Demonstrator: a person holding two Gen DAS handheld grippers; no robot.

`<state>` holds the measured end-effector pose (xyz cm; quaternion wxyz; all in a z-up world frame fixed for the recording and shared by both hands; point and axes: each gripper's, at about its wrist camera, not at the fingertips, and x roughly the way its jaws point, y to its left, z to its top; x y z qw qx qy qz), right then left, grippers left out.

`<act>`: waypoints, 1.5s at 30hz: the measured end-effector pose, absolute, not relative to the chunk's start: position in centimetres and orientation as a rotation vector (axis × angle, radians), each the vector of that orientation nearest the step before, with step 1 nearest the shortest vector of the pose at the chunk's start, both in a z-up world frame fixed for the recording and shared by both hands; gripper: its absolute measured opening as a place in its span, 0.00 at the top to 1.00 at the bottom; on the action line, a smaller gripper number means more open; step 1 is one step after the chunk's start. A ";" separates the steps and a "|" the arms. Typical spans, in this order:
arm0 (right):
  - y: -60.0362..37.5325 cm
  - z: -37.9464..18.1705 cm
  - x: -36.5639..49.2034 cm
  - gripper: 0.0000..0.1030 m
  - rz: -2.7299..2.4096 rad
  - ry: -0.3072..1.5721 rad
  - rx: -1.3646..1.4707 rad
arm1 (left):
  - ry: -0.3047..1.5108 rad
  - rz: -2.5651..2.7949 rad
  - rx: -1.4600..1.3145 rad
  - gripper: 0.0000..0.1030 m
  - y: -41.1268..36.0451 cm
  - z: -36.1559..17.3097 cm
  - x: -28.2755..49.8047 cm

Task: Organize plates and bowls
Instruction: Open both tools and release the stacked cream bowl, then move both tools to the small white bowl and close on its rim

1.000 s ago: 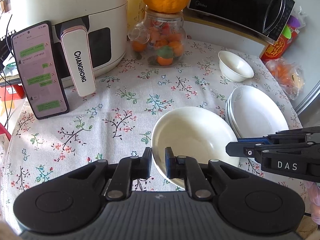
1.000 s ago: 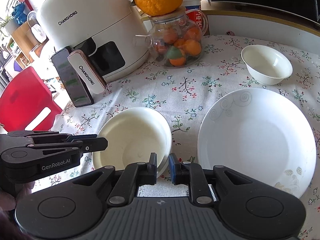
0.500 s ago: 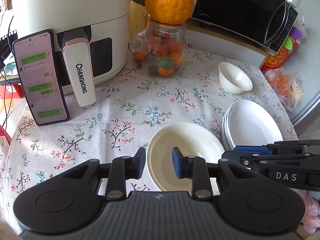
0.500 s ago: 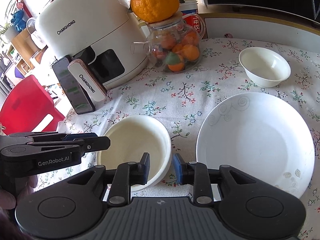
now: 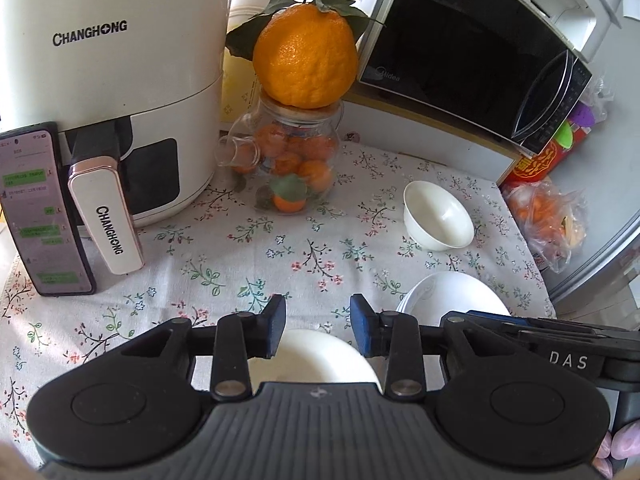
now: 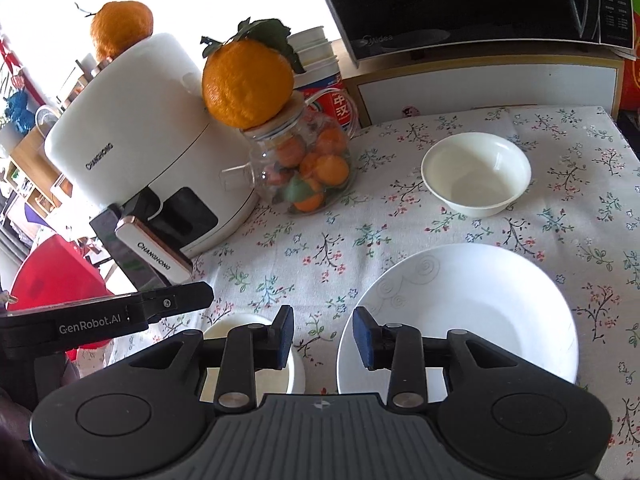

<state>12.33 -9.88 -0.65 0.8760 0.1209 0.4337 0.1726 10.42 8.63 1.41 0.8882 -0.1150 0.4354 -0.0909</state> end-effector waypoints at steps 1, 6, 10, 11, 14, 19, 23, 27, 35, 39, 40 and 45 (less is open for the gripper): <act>-10.4 -0.4 12.5 0.69 0.354 0.899 0.263 | 0.907 -0.191 -0.243 0.68 8.3 1.4 10.7; -12.6 0.4 13.4 0.64 0.321 0.870 0.315 | 0.918 -0.196 -0.268 0.63 6.8 1.3 11.9; -14.5 0.8 14.4 0.62 0.288 0.855 0.370 | 0.910 -0.183 -0.318 0.44 5.4 1.6 13.2; -15.0 0.8 14.7 0.60 0.279 0.851 0.385 | 0.904 -0.180 -0.325 0.41 5.1 1.7 13.5; -16.4 0.9 15.4 0.56 0.247 0.838 0.430 | 0.886 -0.165 -0.327 0.35 4.1 1.7 14.4; -18.9 0.6 16.5 0.49 0.183 0.813 0.488 | 0.875 -0.133 -0.356 0.28 2.7 1.3 16.0; -21.2 -0.1 17.8 0.48 0.136 0.795 0.579 | 0.881 -0.117 -0.390 0.28 1.7 0.3 17.6; -23.4 -1.2 19.0 0.47 0.087 0.775 0.682 | 0.899 -0.112 -0.403 0.28 0.4 -1.1 19.4; -26.1 -5.2 21.0 0.51 0.020 0.784 0.850 | 0.904 -0.165 -0.433 0.44 -1.7 -2.9 22.2; -26.2 -6.7 21.9 0.55 0.026 0.804 0.897 | 0.938 -0.180 -0.488 0.57 -2.0 -4.3 23.1; -26.0 -7.0 22.1 0.56 0.030 0.810 0.900 | 0.947 -0.182 -0.503 0.60 -2.1 -4.6 23.4; -25.7 -8.2 22.8 0.61 0.025 0.834 0.914 | 0.968 -0.194 -0.553 0.68 -2.5 -5.7 24.0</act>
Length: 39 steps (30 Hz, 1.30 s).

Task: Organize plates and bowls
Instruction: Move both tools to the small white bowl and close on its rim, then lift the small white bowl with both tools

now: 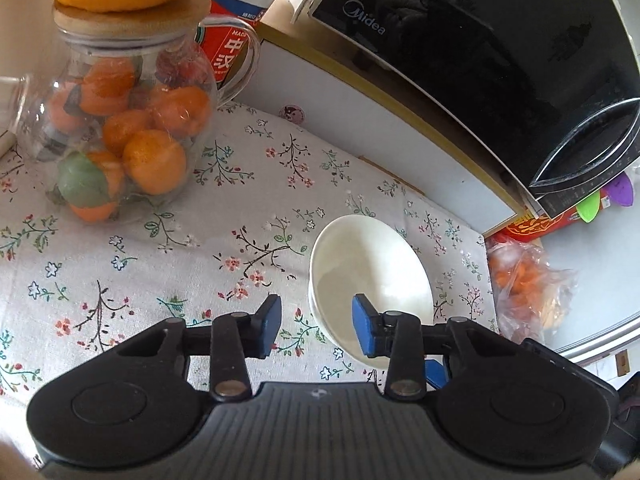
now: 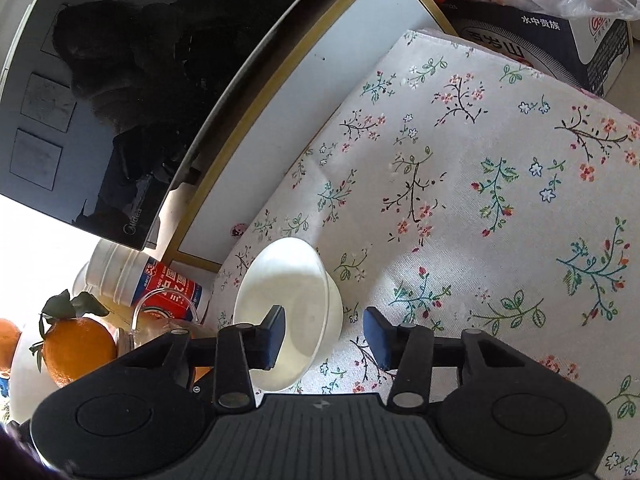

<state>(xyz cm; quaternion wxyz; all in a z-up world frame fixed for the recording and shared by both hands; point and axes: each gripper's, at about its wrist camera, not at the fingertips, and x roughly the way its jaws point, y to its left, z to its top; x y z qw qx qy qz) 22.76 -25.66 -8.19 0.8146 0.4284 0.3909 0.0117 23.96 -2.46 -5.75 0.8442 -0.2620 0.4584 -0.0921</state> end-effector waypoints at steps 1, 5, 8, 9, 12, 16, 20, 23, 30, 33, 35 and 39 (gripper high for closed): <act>-25.7 -8.3 22.7 0.63 0.020 0.837 0.925 | 0.970 -0.196 -0.564 0.71 -2.6 -6.0 24.1; -25.9 -8.9 22.5 0.70 0.016 0.830 0.965 | 0.974 -0.201 -0.583 0.80 -2.8 -6.4 24.3; -25.7 -8.9 22.6 0.76 0.027 0.833 0.960 | 0.974 -0.199 -0.580 0.87 -3.0 -6.6 24.5; -25.5 -9.0 22.7 0.77 0.031 0.834 0.957 | 0.974 -0.196 -0.580 0.87 -3.0 -6.7 24.5; -25.2 -9.0 22.7 0.90 0.043 0.831 0.950 | 0.972 -0.200 -0.579 0.92 -3.2 -6.9 24.5; -24.9 -9.1 22.9 0.96 0.047 0.837 0.932 | 0.960 -0.204 -0.572 0.93 -3.2 -6.9 24.4; -24.9 -8.9 22.8 0.96 0.050 0.832 0.928 | 0.956 -0.211 -0.572 0.93 -3.2 -6.8 24.3; -24.8 -8.6 22.7 0.96 0.050 0.828 0.915 | 0.946 -0.213 -0.555 0.93 -3.4 -6.5 24.2; -25.0 -7.7 22.3 0.96 0.059 0.814 0.914 | 0.926 -0.230 -0.542 0.93 -3.3 -5.4 23.6; -25.1 -7.2 22.0 0.96 0.064 0.810 0.912 | 0.920 -0.234 -0.538 0.93 -3.3 -4.8 23.3; -25.0 -6.8 21.8 0.96 0.067 0.807 0.908 | 0.916 -0.237 -0.538 0.93 -3.2 -4.5 23.0; -25.0 -5.9 21.2 0.96 0.071 0.801 0.897 | 0.909 -0.245 -0.544 0.93 -3.1 -3.8 22.4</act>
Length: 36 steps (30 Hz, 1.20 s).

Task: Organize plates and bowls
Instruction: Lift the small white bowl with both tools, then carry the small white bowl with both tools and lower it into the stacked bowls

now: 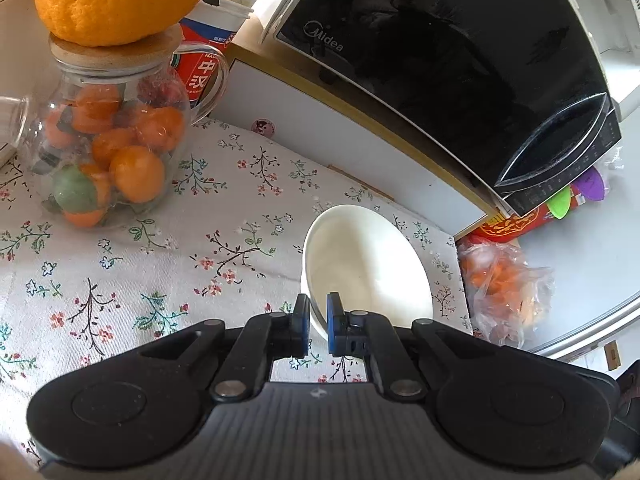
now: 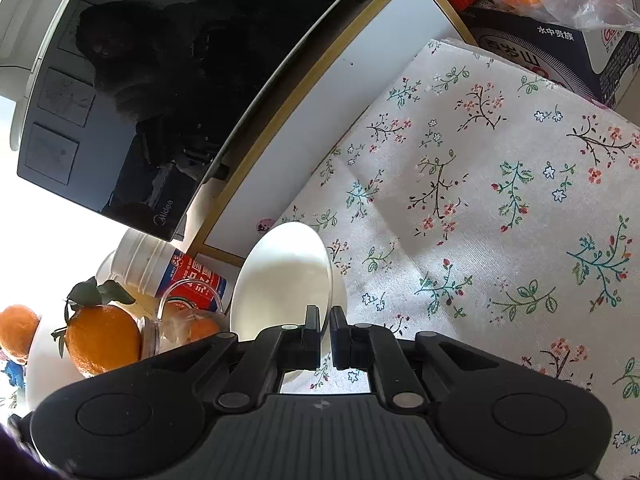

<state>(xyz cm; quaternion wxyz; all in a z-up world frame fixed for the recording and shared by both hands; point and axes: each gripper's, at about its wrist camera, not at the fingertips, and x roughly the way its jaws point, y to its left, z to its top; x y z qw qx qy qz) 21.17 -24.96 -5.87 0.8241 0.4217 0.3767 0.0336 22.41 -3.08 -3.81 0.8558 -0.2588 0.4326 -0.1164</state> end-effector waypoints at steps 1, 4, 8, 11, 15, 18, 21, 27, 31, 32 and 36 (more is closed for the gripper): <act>-24.9 -5.6 21.0 0.96 0.072 0.802 0.892 | 0.910 -0.245 -0.545 0.93 -3.1 -3.7 22.2; -24.8 -4.9 20.4 0.96 0.076 0.801 0.875 | 0.906 -0.252 -0.547 0.93 -2.9 -3.2 21.7; -24.9 -3.9 19.7 0.96 0.089 0.799 0.864 | 0.896 -0.262 -0.553 0.93 -2.7 -2.5 20.7; -24.8 -3.3 19.1 0.96 0.102 0.806 0.857 | 0.887 -0.264 -0.541 0.92 -2.4 -1.9 19.8; -24.2 -2.5 18.4 0.96 0.130 0.816 0.841 | 0.878 -0.269 -0.534 0.92 -1.8 -1.2 18.7; -23.7 -1.9 17.7 0.96 0.146 0.827 0.818 | 0.884 -0.273 -0.548 0.92 -1.0 -1.1 18.0; -22.9 -1.5 17.2 0.95 0.159 0.851 0.788 | 0.892 -0.276 -0.549 0.92 -0.3 -0.9 17.3; -21.9 -1.0 15.9 0.94 0.194 0.878 0.781 | 0.905 -0.287 -0.580 0.92 1.3 -0.6 15.9; -21.3 -0.6 15.0 0.94 0.203 0.892 0.762 | 0.914 -0.296 -0.574 0.92 1.6 -0.4 15.3; -21.2 -0.6 14.8 0.93 0.205 0.895 0.760 | 0.915 -0.297 -0.570 0.92 1.7 -0.3 15.1; -20.7 -0.4 14.2 0.93 0.218 0.909 0.750 | 0.926 -0.303 -0.562 0.92 2.2 -0.2 14.4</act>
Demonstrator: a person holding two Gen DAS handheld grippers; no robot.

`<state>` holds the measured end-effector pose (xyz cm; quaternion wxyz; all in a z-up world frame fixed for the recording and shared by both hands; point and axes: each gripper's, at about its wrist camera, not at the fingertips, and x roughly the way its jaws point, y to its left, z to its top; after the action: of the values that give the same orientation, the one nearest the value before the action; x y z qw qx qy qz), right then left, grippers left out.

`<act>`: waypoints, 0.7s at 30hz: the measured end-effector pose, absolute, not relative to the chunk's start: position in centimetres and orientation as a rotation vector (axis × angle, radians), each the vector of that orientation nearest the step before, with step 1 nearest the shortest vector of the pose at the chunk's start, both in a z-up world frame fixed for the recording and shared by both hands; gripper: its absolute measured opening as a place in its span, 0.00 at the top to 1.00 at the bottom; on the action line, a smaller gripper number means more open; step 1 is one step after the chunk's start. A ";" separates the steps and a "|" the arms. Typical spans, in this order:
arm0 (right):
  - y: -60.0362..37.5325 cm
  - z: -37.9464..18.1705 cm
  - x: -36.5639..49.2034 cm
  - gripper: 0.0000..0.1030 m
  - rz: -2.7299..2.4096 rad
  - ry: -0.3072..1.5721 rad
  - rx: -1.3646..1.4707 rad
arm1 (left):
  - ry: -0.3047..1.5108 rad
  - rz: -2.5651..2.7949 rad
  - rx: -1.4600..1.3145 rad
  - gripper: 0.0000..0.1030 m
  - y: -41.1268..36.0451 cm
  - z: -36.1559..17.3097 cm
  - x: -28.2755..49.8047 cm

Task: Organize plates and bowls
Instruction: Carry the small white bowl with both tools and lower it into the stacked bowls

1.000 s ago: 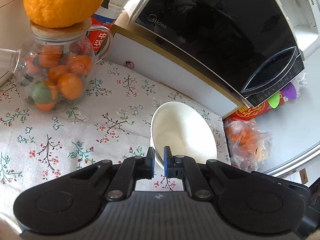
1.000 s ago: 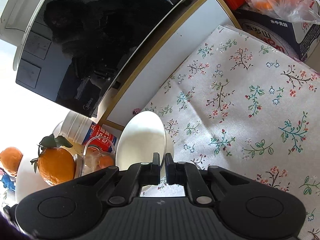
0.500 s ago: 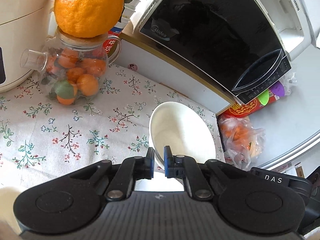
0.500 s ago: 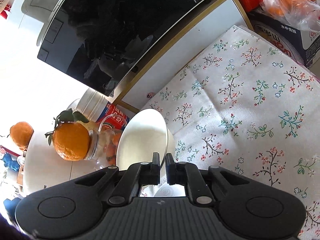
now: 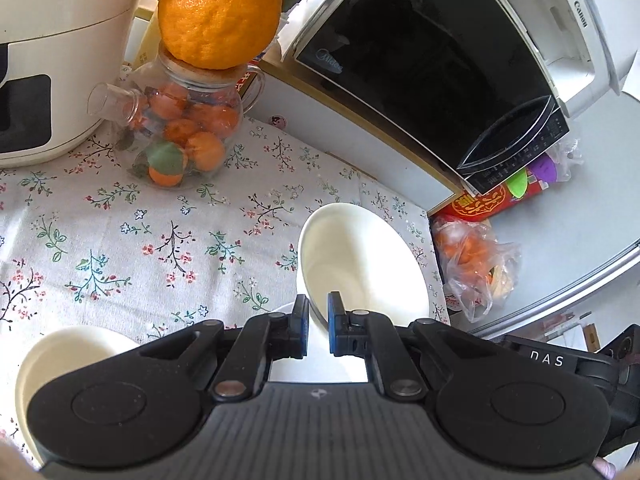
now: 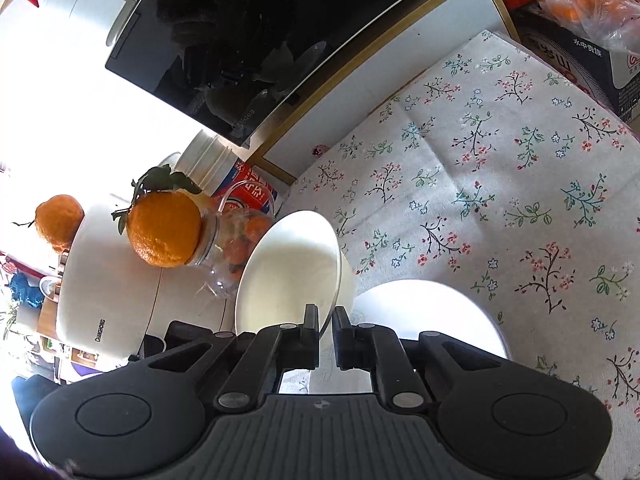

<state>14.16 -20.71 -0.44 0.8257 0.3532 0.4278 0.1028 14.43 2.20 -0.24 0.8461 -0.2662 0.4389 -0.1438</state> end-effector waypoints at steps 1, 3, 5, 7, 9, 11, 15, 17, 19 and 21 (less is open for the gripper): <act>-20.6 -0.4 14.0 0.93 0.223 0.912 0.749 | 0.929 -0.305 -0.560 0.92 2.4 -0.2 14.2; -20.3 -0.4 13.7 0.93 0.232 0.921 0.747 | 0.935 -0.307 -0.554 0.92 2.7 -0.2 13.9; -20.0 -0.4 13.4 0.93 0.241 0.930 0.746 | 0.942 -0.309 -0.546 0.92 3.0 -0.2 13.6; -19.6 -0.4 13.1 0.93 0.249 0.938 0.741 | 0.942 -0.311 -0.539 0.92 3.4 -0.2 13.2; -19.1 -0.4 12.9 0.93 0.258 0.947 0.733 | 0.943 -0.310 -0.532 0.92 3.8 -0.2 12.8; -18.6 -0.4 12.6 0.93 0.269 0.953 0.720 | 0.944 -0.309 -0.526 0.92 4.3 -0.2 12.3; -17.4 -0.3 11.9 0.93 0.290 0.965 0.684 | 0.948 -0.300 -0.509 0.92 5.4 0.0 11.3; -16.7 -0.3 11.6 0.92 0.306 0.975 0.670 | 0.950 -0.295 -0.501 0.92 6.0 0.2 10.7; -16.1 -0.3 11.3 0.92 0.322 0.988 0.662 | 0.952 -0.295 -0.490 0.92 6.7 0.3 10.2; -15.5 -0.3 11.0 0.92 0.339 1.001 0.661 | 0.954 -0.296 -0.488 0.92 7.3 0.4 9.7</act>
<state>10.98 -15.52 -0.33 0.8120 0.3094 0.4688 0.1589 9.70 7.33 0.42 0.8495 -0.2319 0.4527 -0.1405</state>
